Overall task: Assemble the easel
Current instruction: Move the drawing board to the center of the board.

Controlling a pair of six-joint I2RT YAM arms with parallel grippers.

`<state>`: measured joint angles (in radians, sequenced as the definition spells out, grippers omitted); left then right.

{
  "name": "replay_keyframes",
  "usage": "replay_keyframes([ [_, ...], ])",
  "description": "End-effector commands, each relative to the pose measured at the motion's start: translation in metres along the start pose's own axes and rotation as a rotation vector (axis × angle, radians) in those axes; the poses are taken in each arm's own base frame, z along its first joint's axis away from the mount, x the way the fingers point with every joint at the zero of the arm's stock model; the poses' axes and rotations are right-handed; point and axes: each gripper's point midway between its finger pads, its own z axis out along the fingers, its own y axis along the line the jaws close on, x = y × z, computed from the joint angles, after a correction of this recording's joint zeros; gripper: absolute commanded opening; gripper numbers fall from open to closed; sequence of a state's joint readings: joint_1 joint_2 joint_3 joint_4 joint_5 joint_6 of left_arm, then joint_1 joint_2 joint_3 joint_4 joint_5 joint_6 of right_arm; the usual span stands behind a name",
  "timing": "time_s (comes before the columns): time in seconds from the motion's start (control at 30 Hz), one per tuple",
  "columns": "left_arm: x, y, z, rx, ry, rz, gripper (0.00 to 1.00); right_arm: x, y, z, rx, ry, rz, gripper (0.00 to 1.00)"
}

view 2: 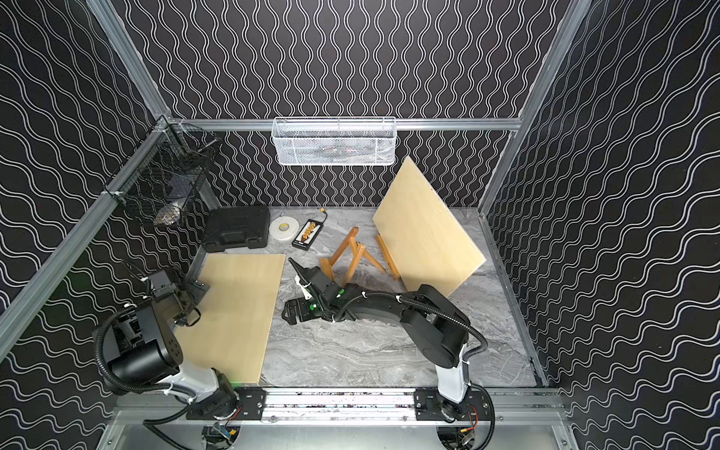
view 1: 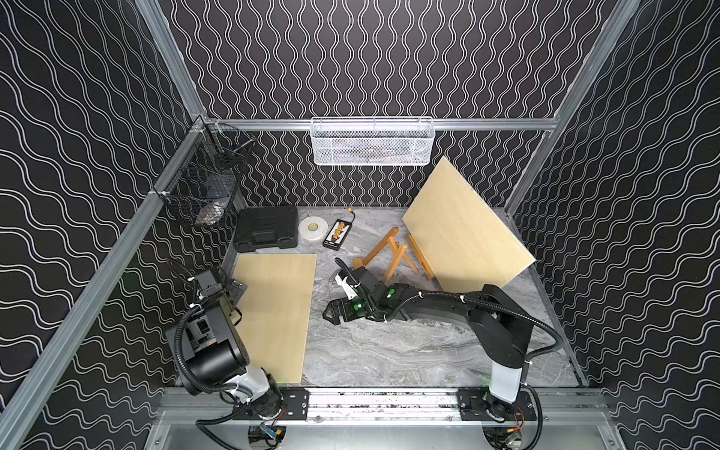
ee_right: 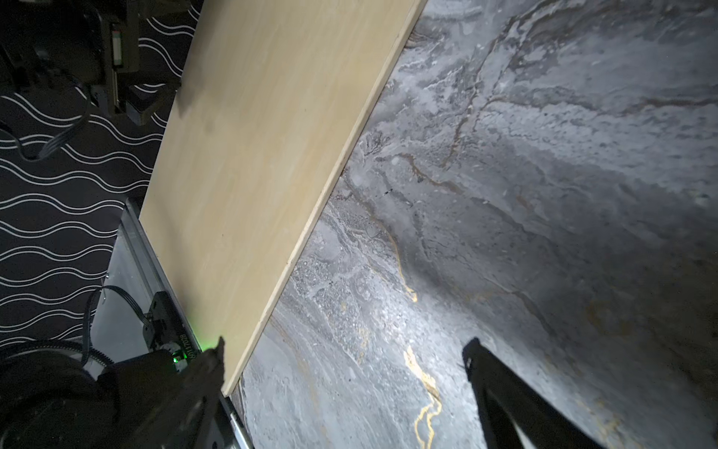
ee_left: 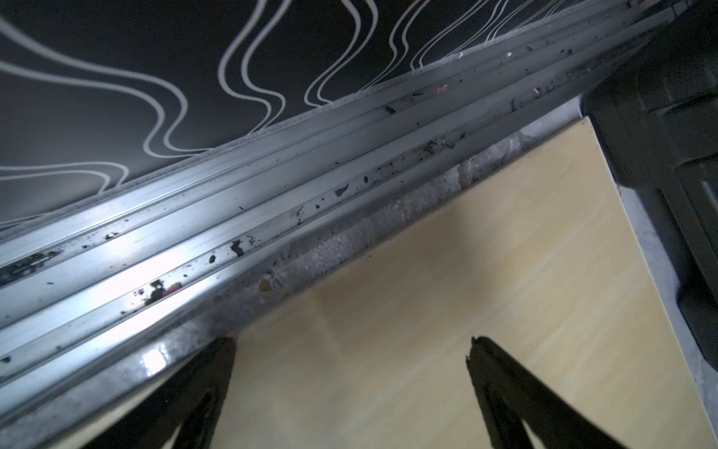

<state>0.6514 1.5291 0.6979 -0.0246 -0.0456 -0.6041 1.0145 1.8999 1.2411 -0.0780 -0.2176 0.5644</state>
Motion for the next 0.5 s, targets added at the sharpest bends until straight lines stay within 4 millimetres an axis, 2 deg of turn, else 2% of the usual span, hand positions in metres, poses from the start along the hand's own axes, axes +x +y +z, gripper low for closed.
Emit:
replay_keyframes([
  [0.0, 0.007, -0.001, 0.006, 0.019, 0.028, -0.038, 0.99, -0.005, -0.003, 0.002, 0.019, -0.021, -0.008, 1.0],
  [0.3, 0.009, 0.01, 0.012, -0.009, 0.048, -0.068, 0.99, 0.0, -0.004, 0.005, 0.022, 0.002, -0.015, 1.0],
  [0.47, 0.032, 0.011, 0.011, 0.003, 0.105, -0.104, 0.99, 0.002, -0.009, 0.004, 0.035, 0.004, -0.006, 1.0],
])
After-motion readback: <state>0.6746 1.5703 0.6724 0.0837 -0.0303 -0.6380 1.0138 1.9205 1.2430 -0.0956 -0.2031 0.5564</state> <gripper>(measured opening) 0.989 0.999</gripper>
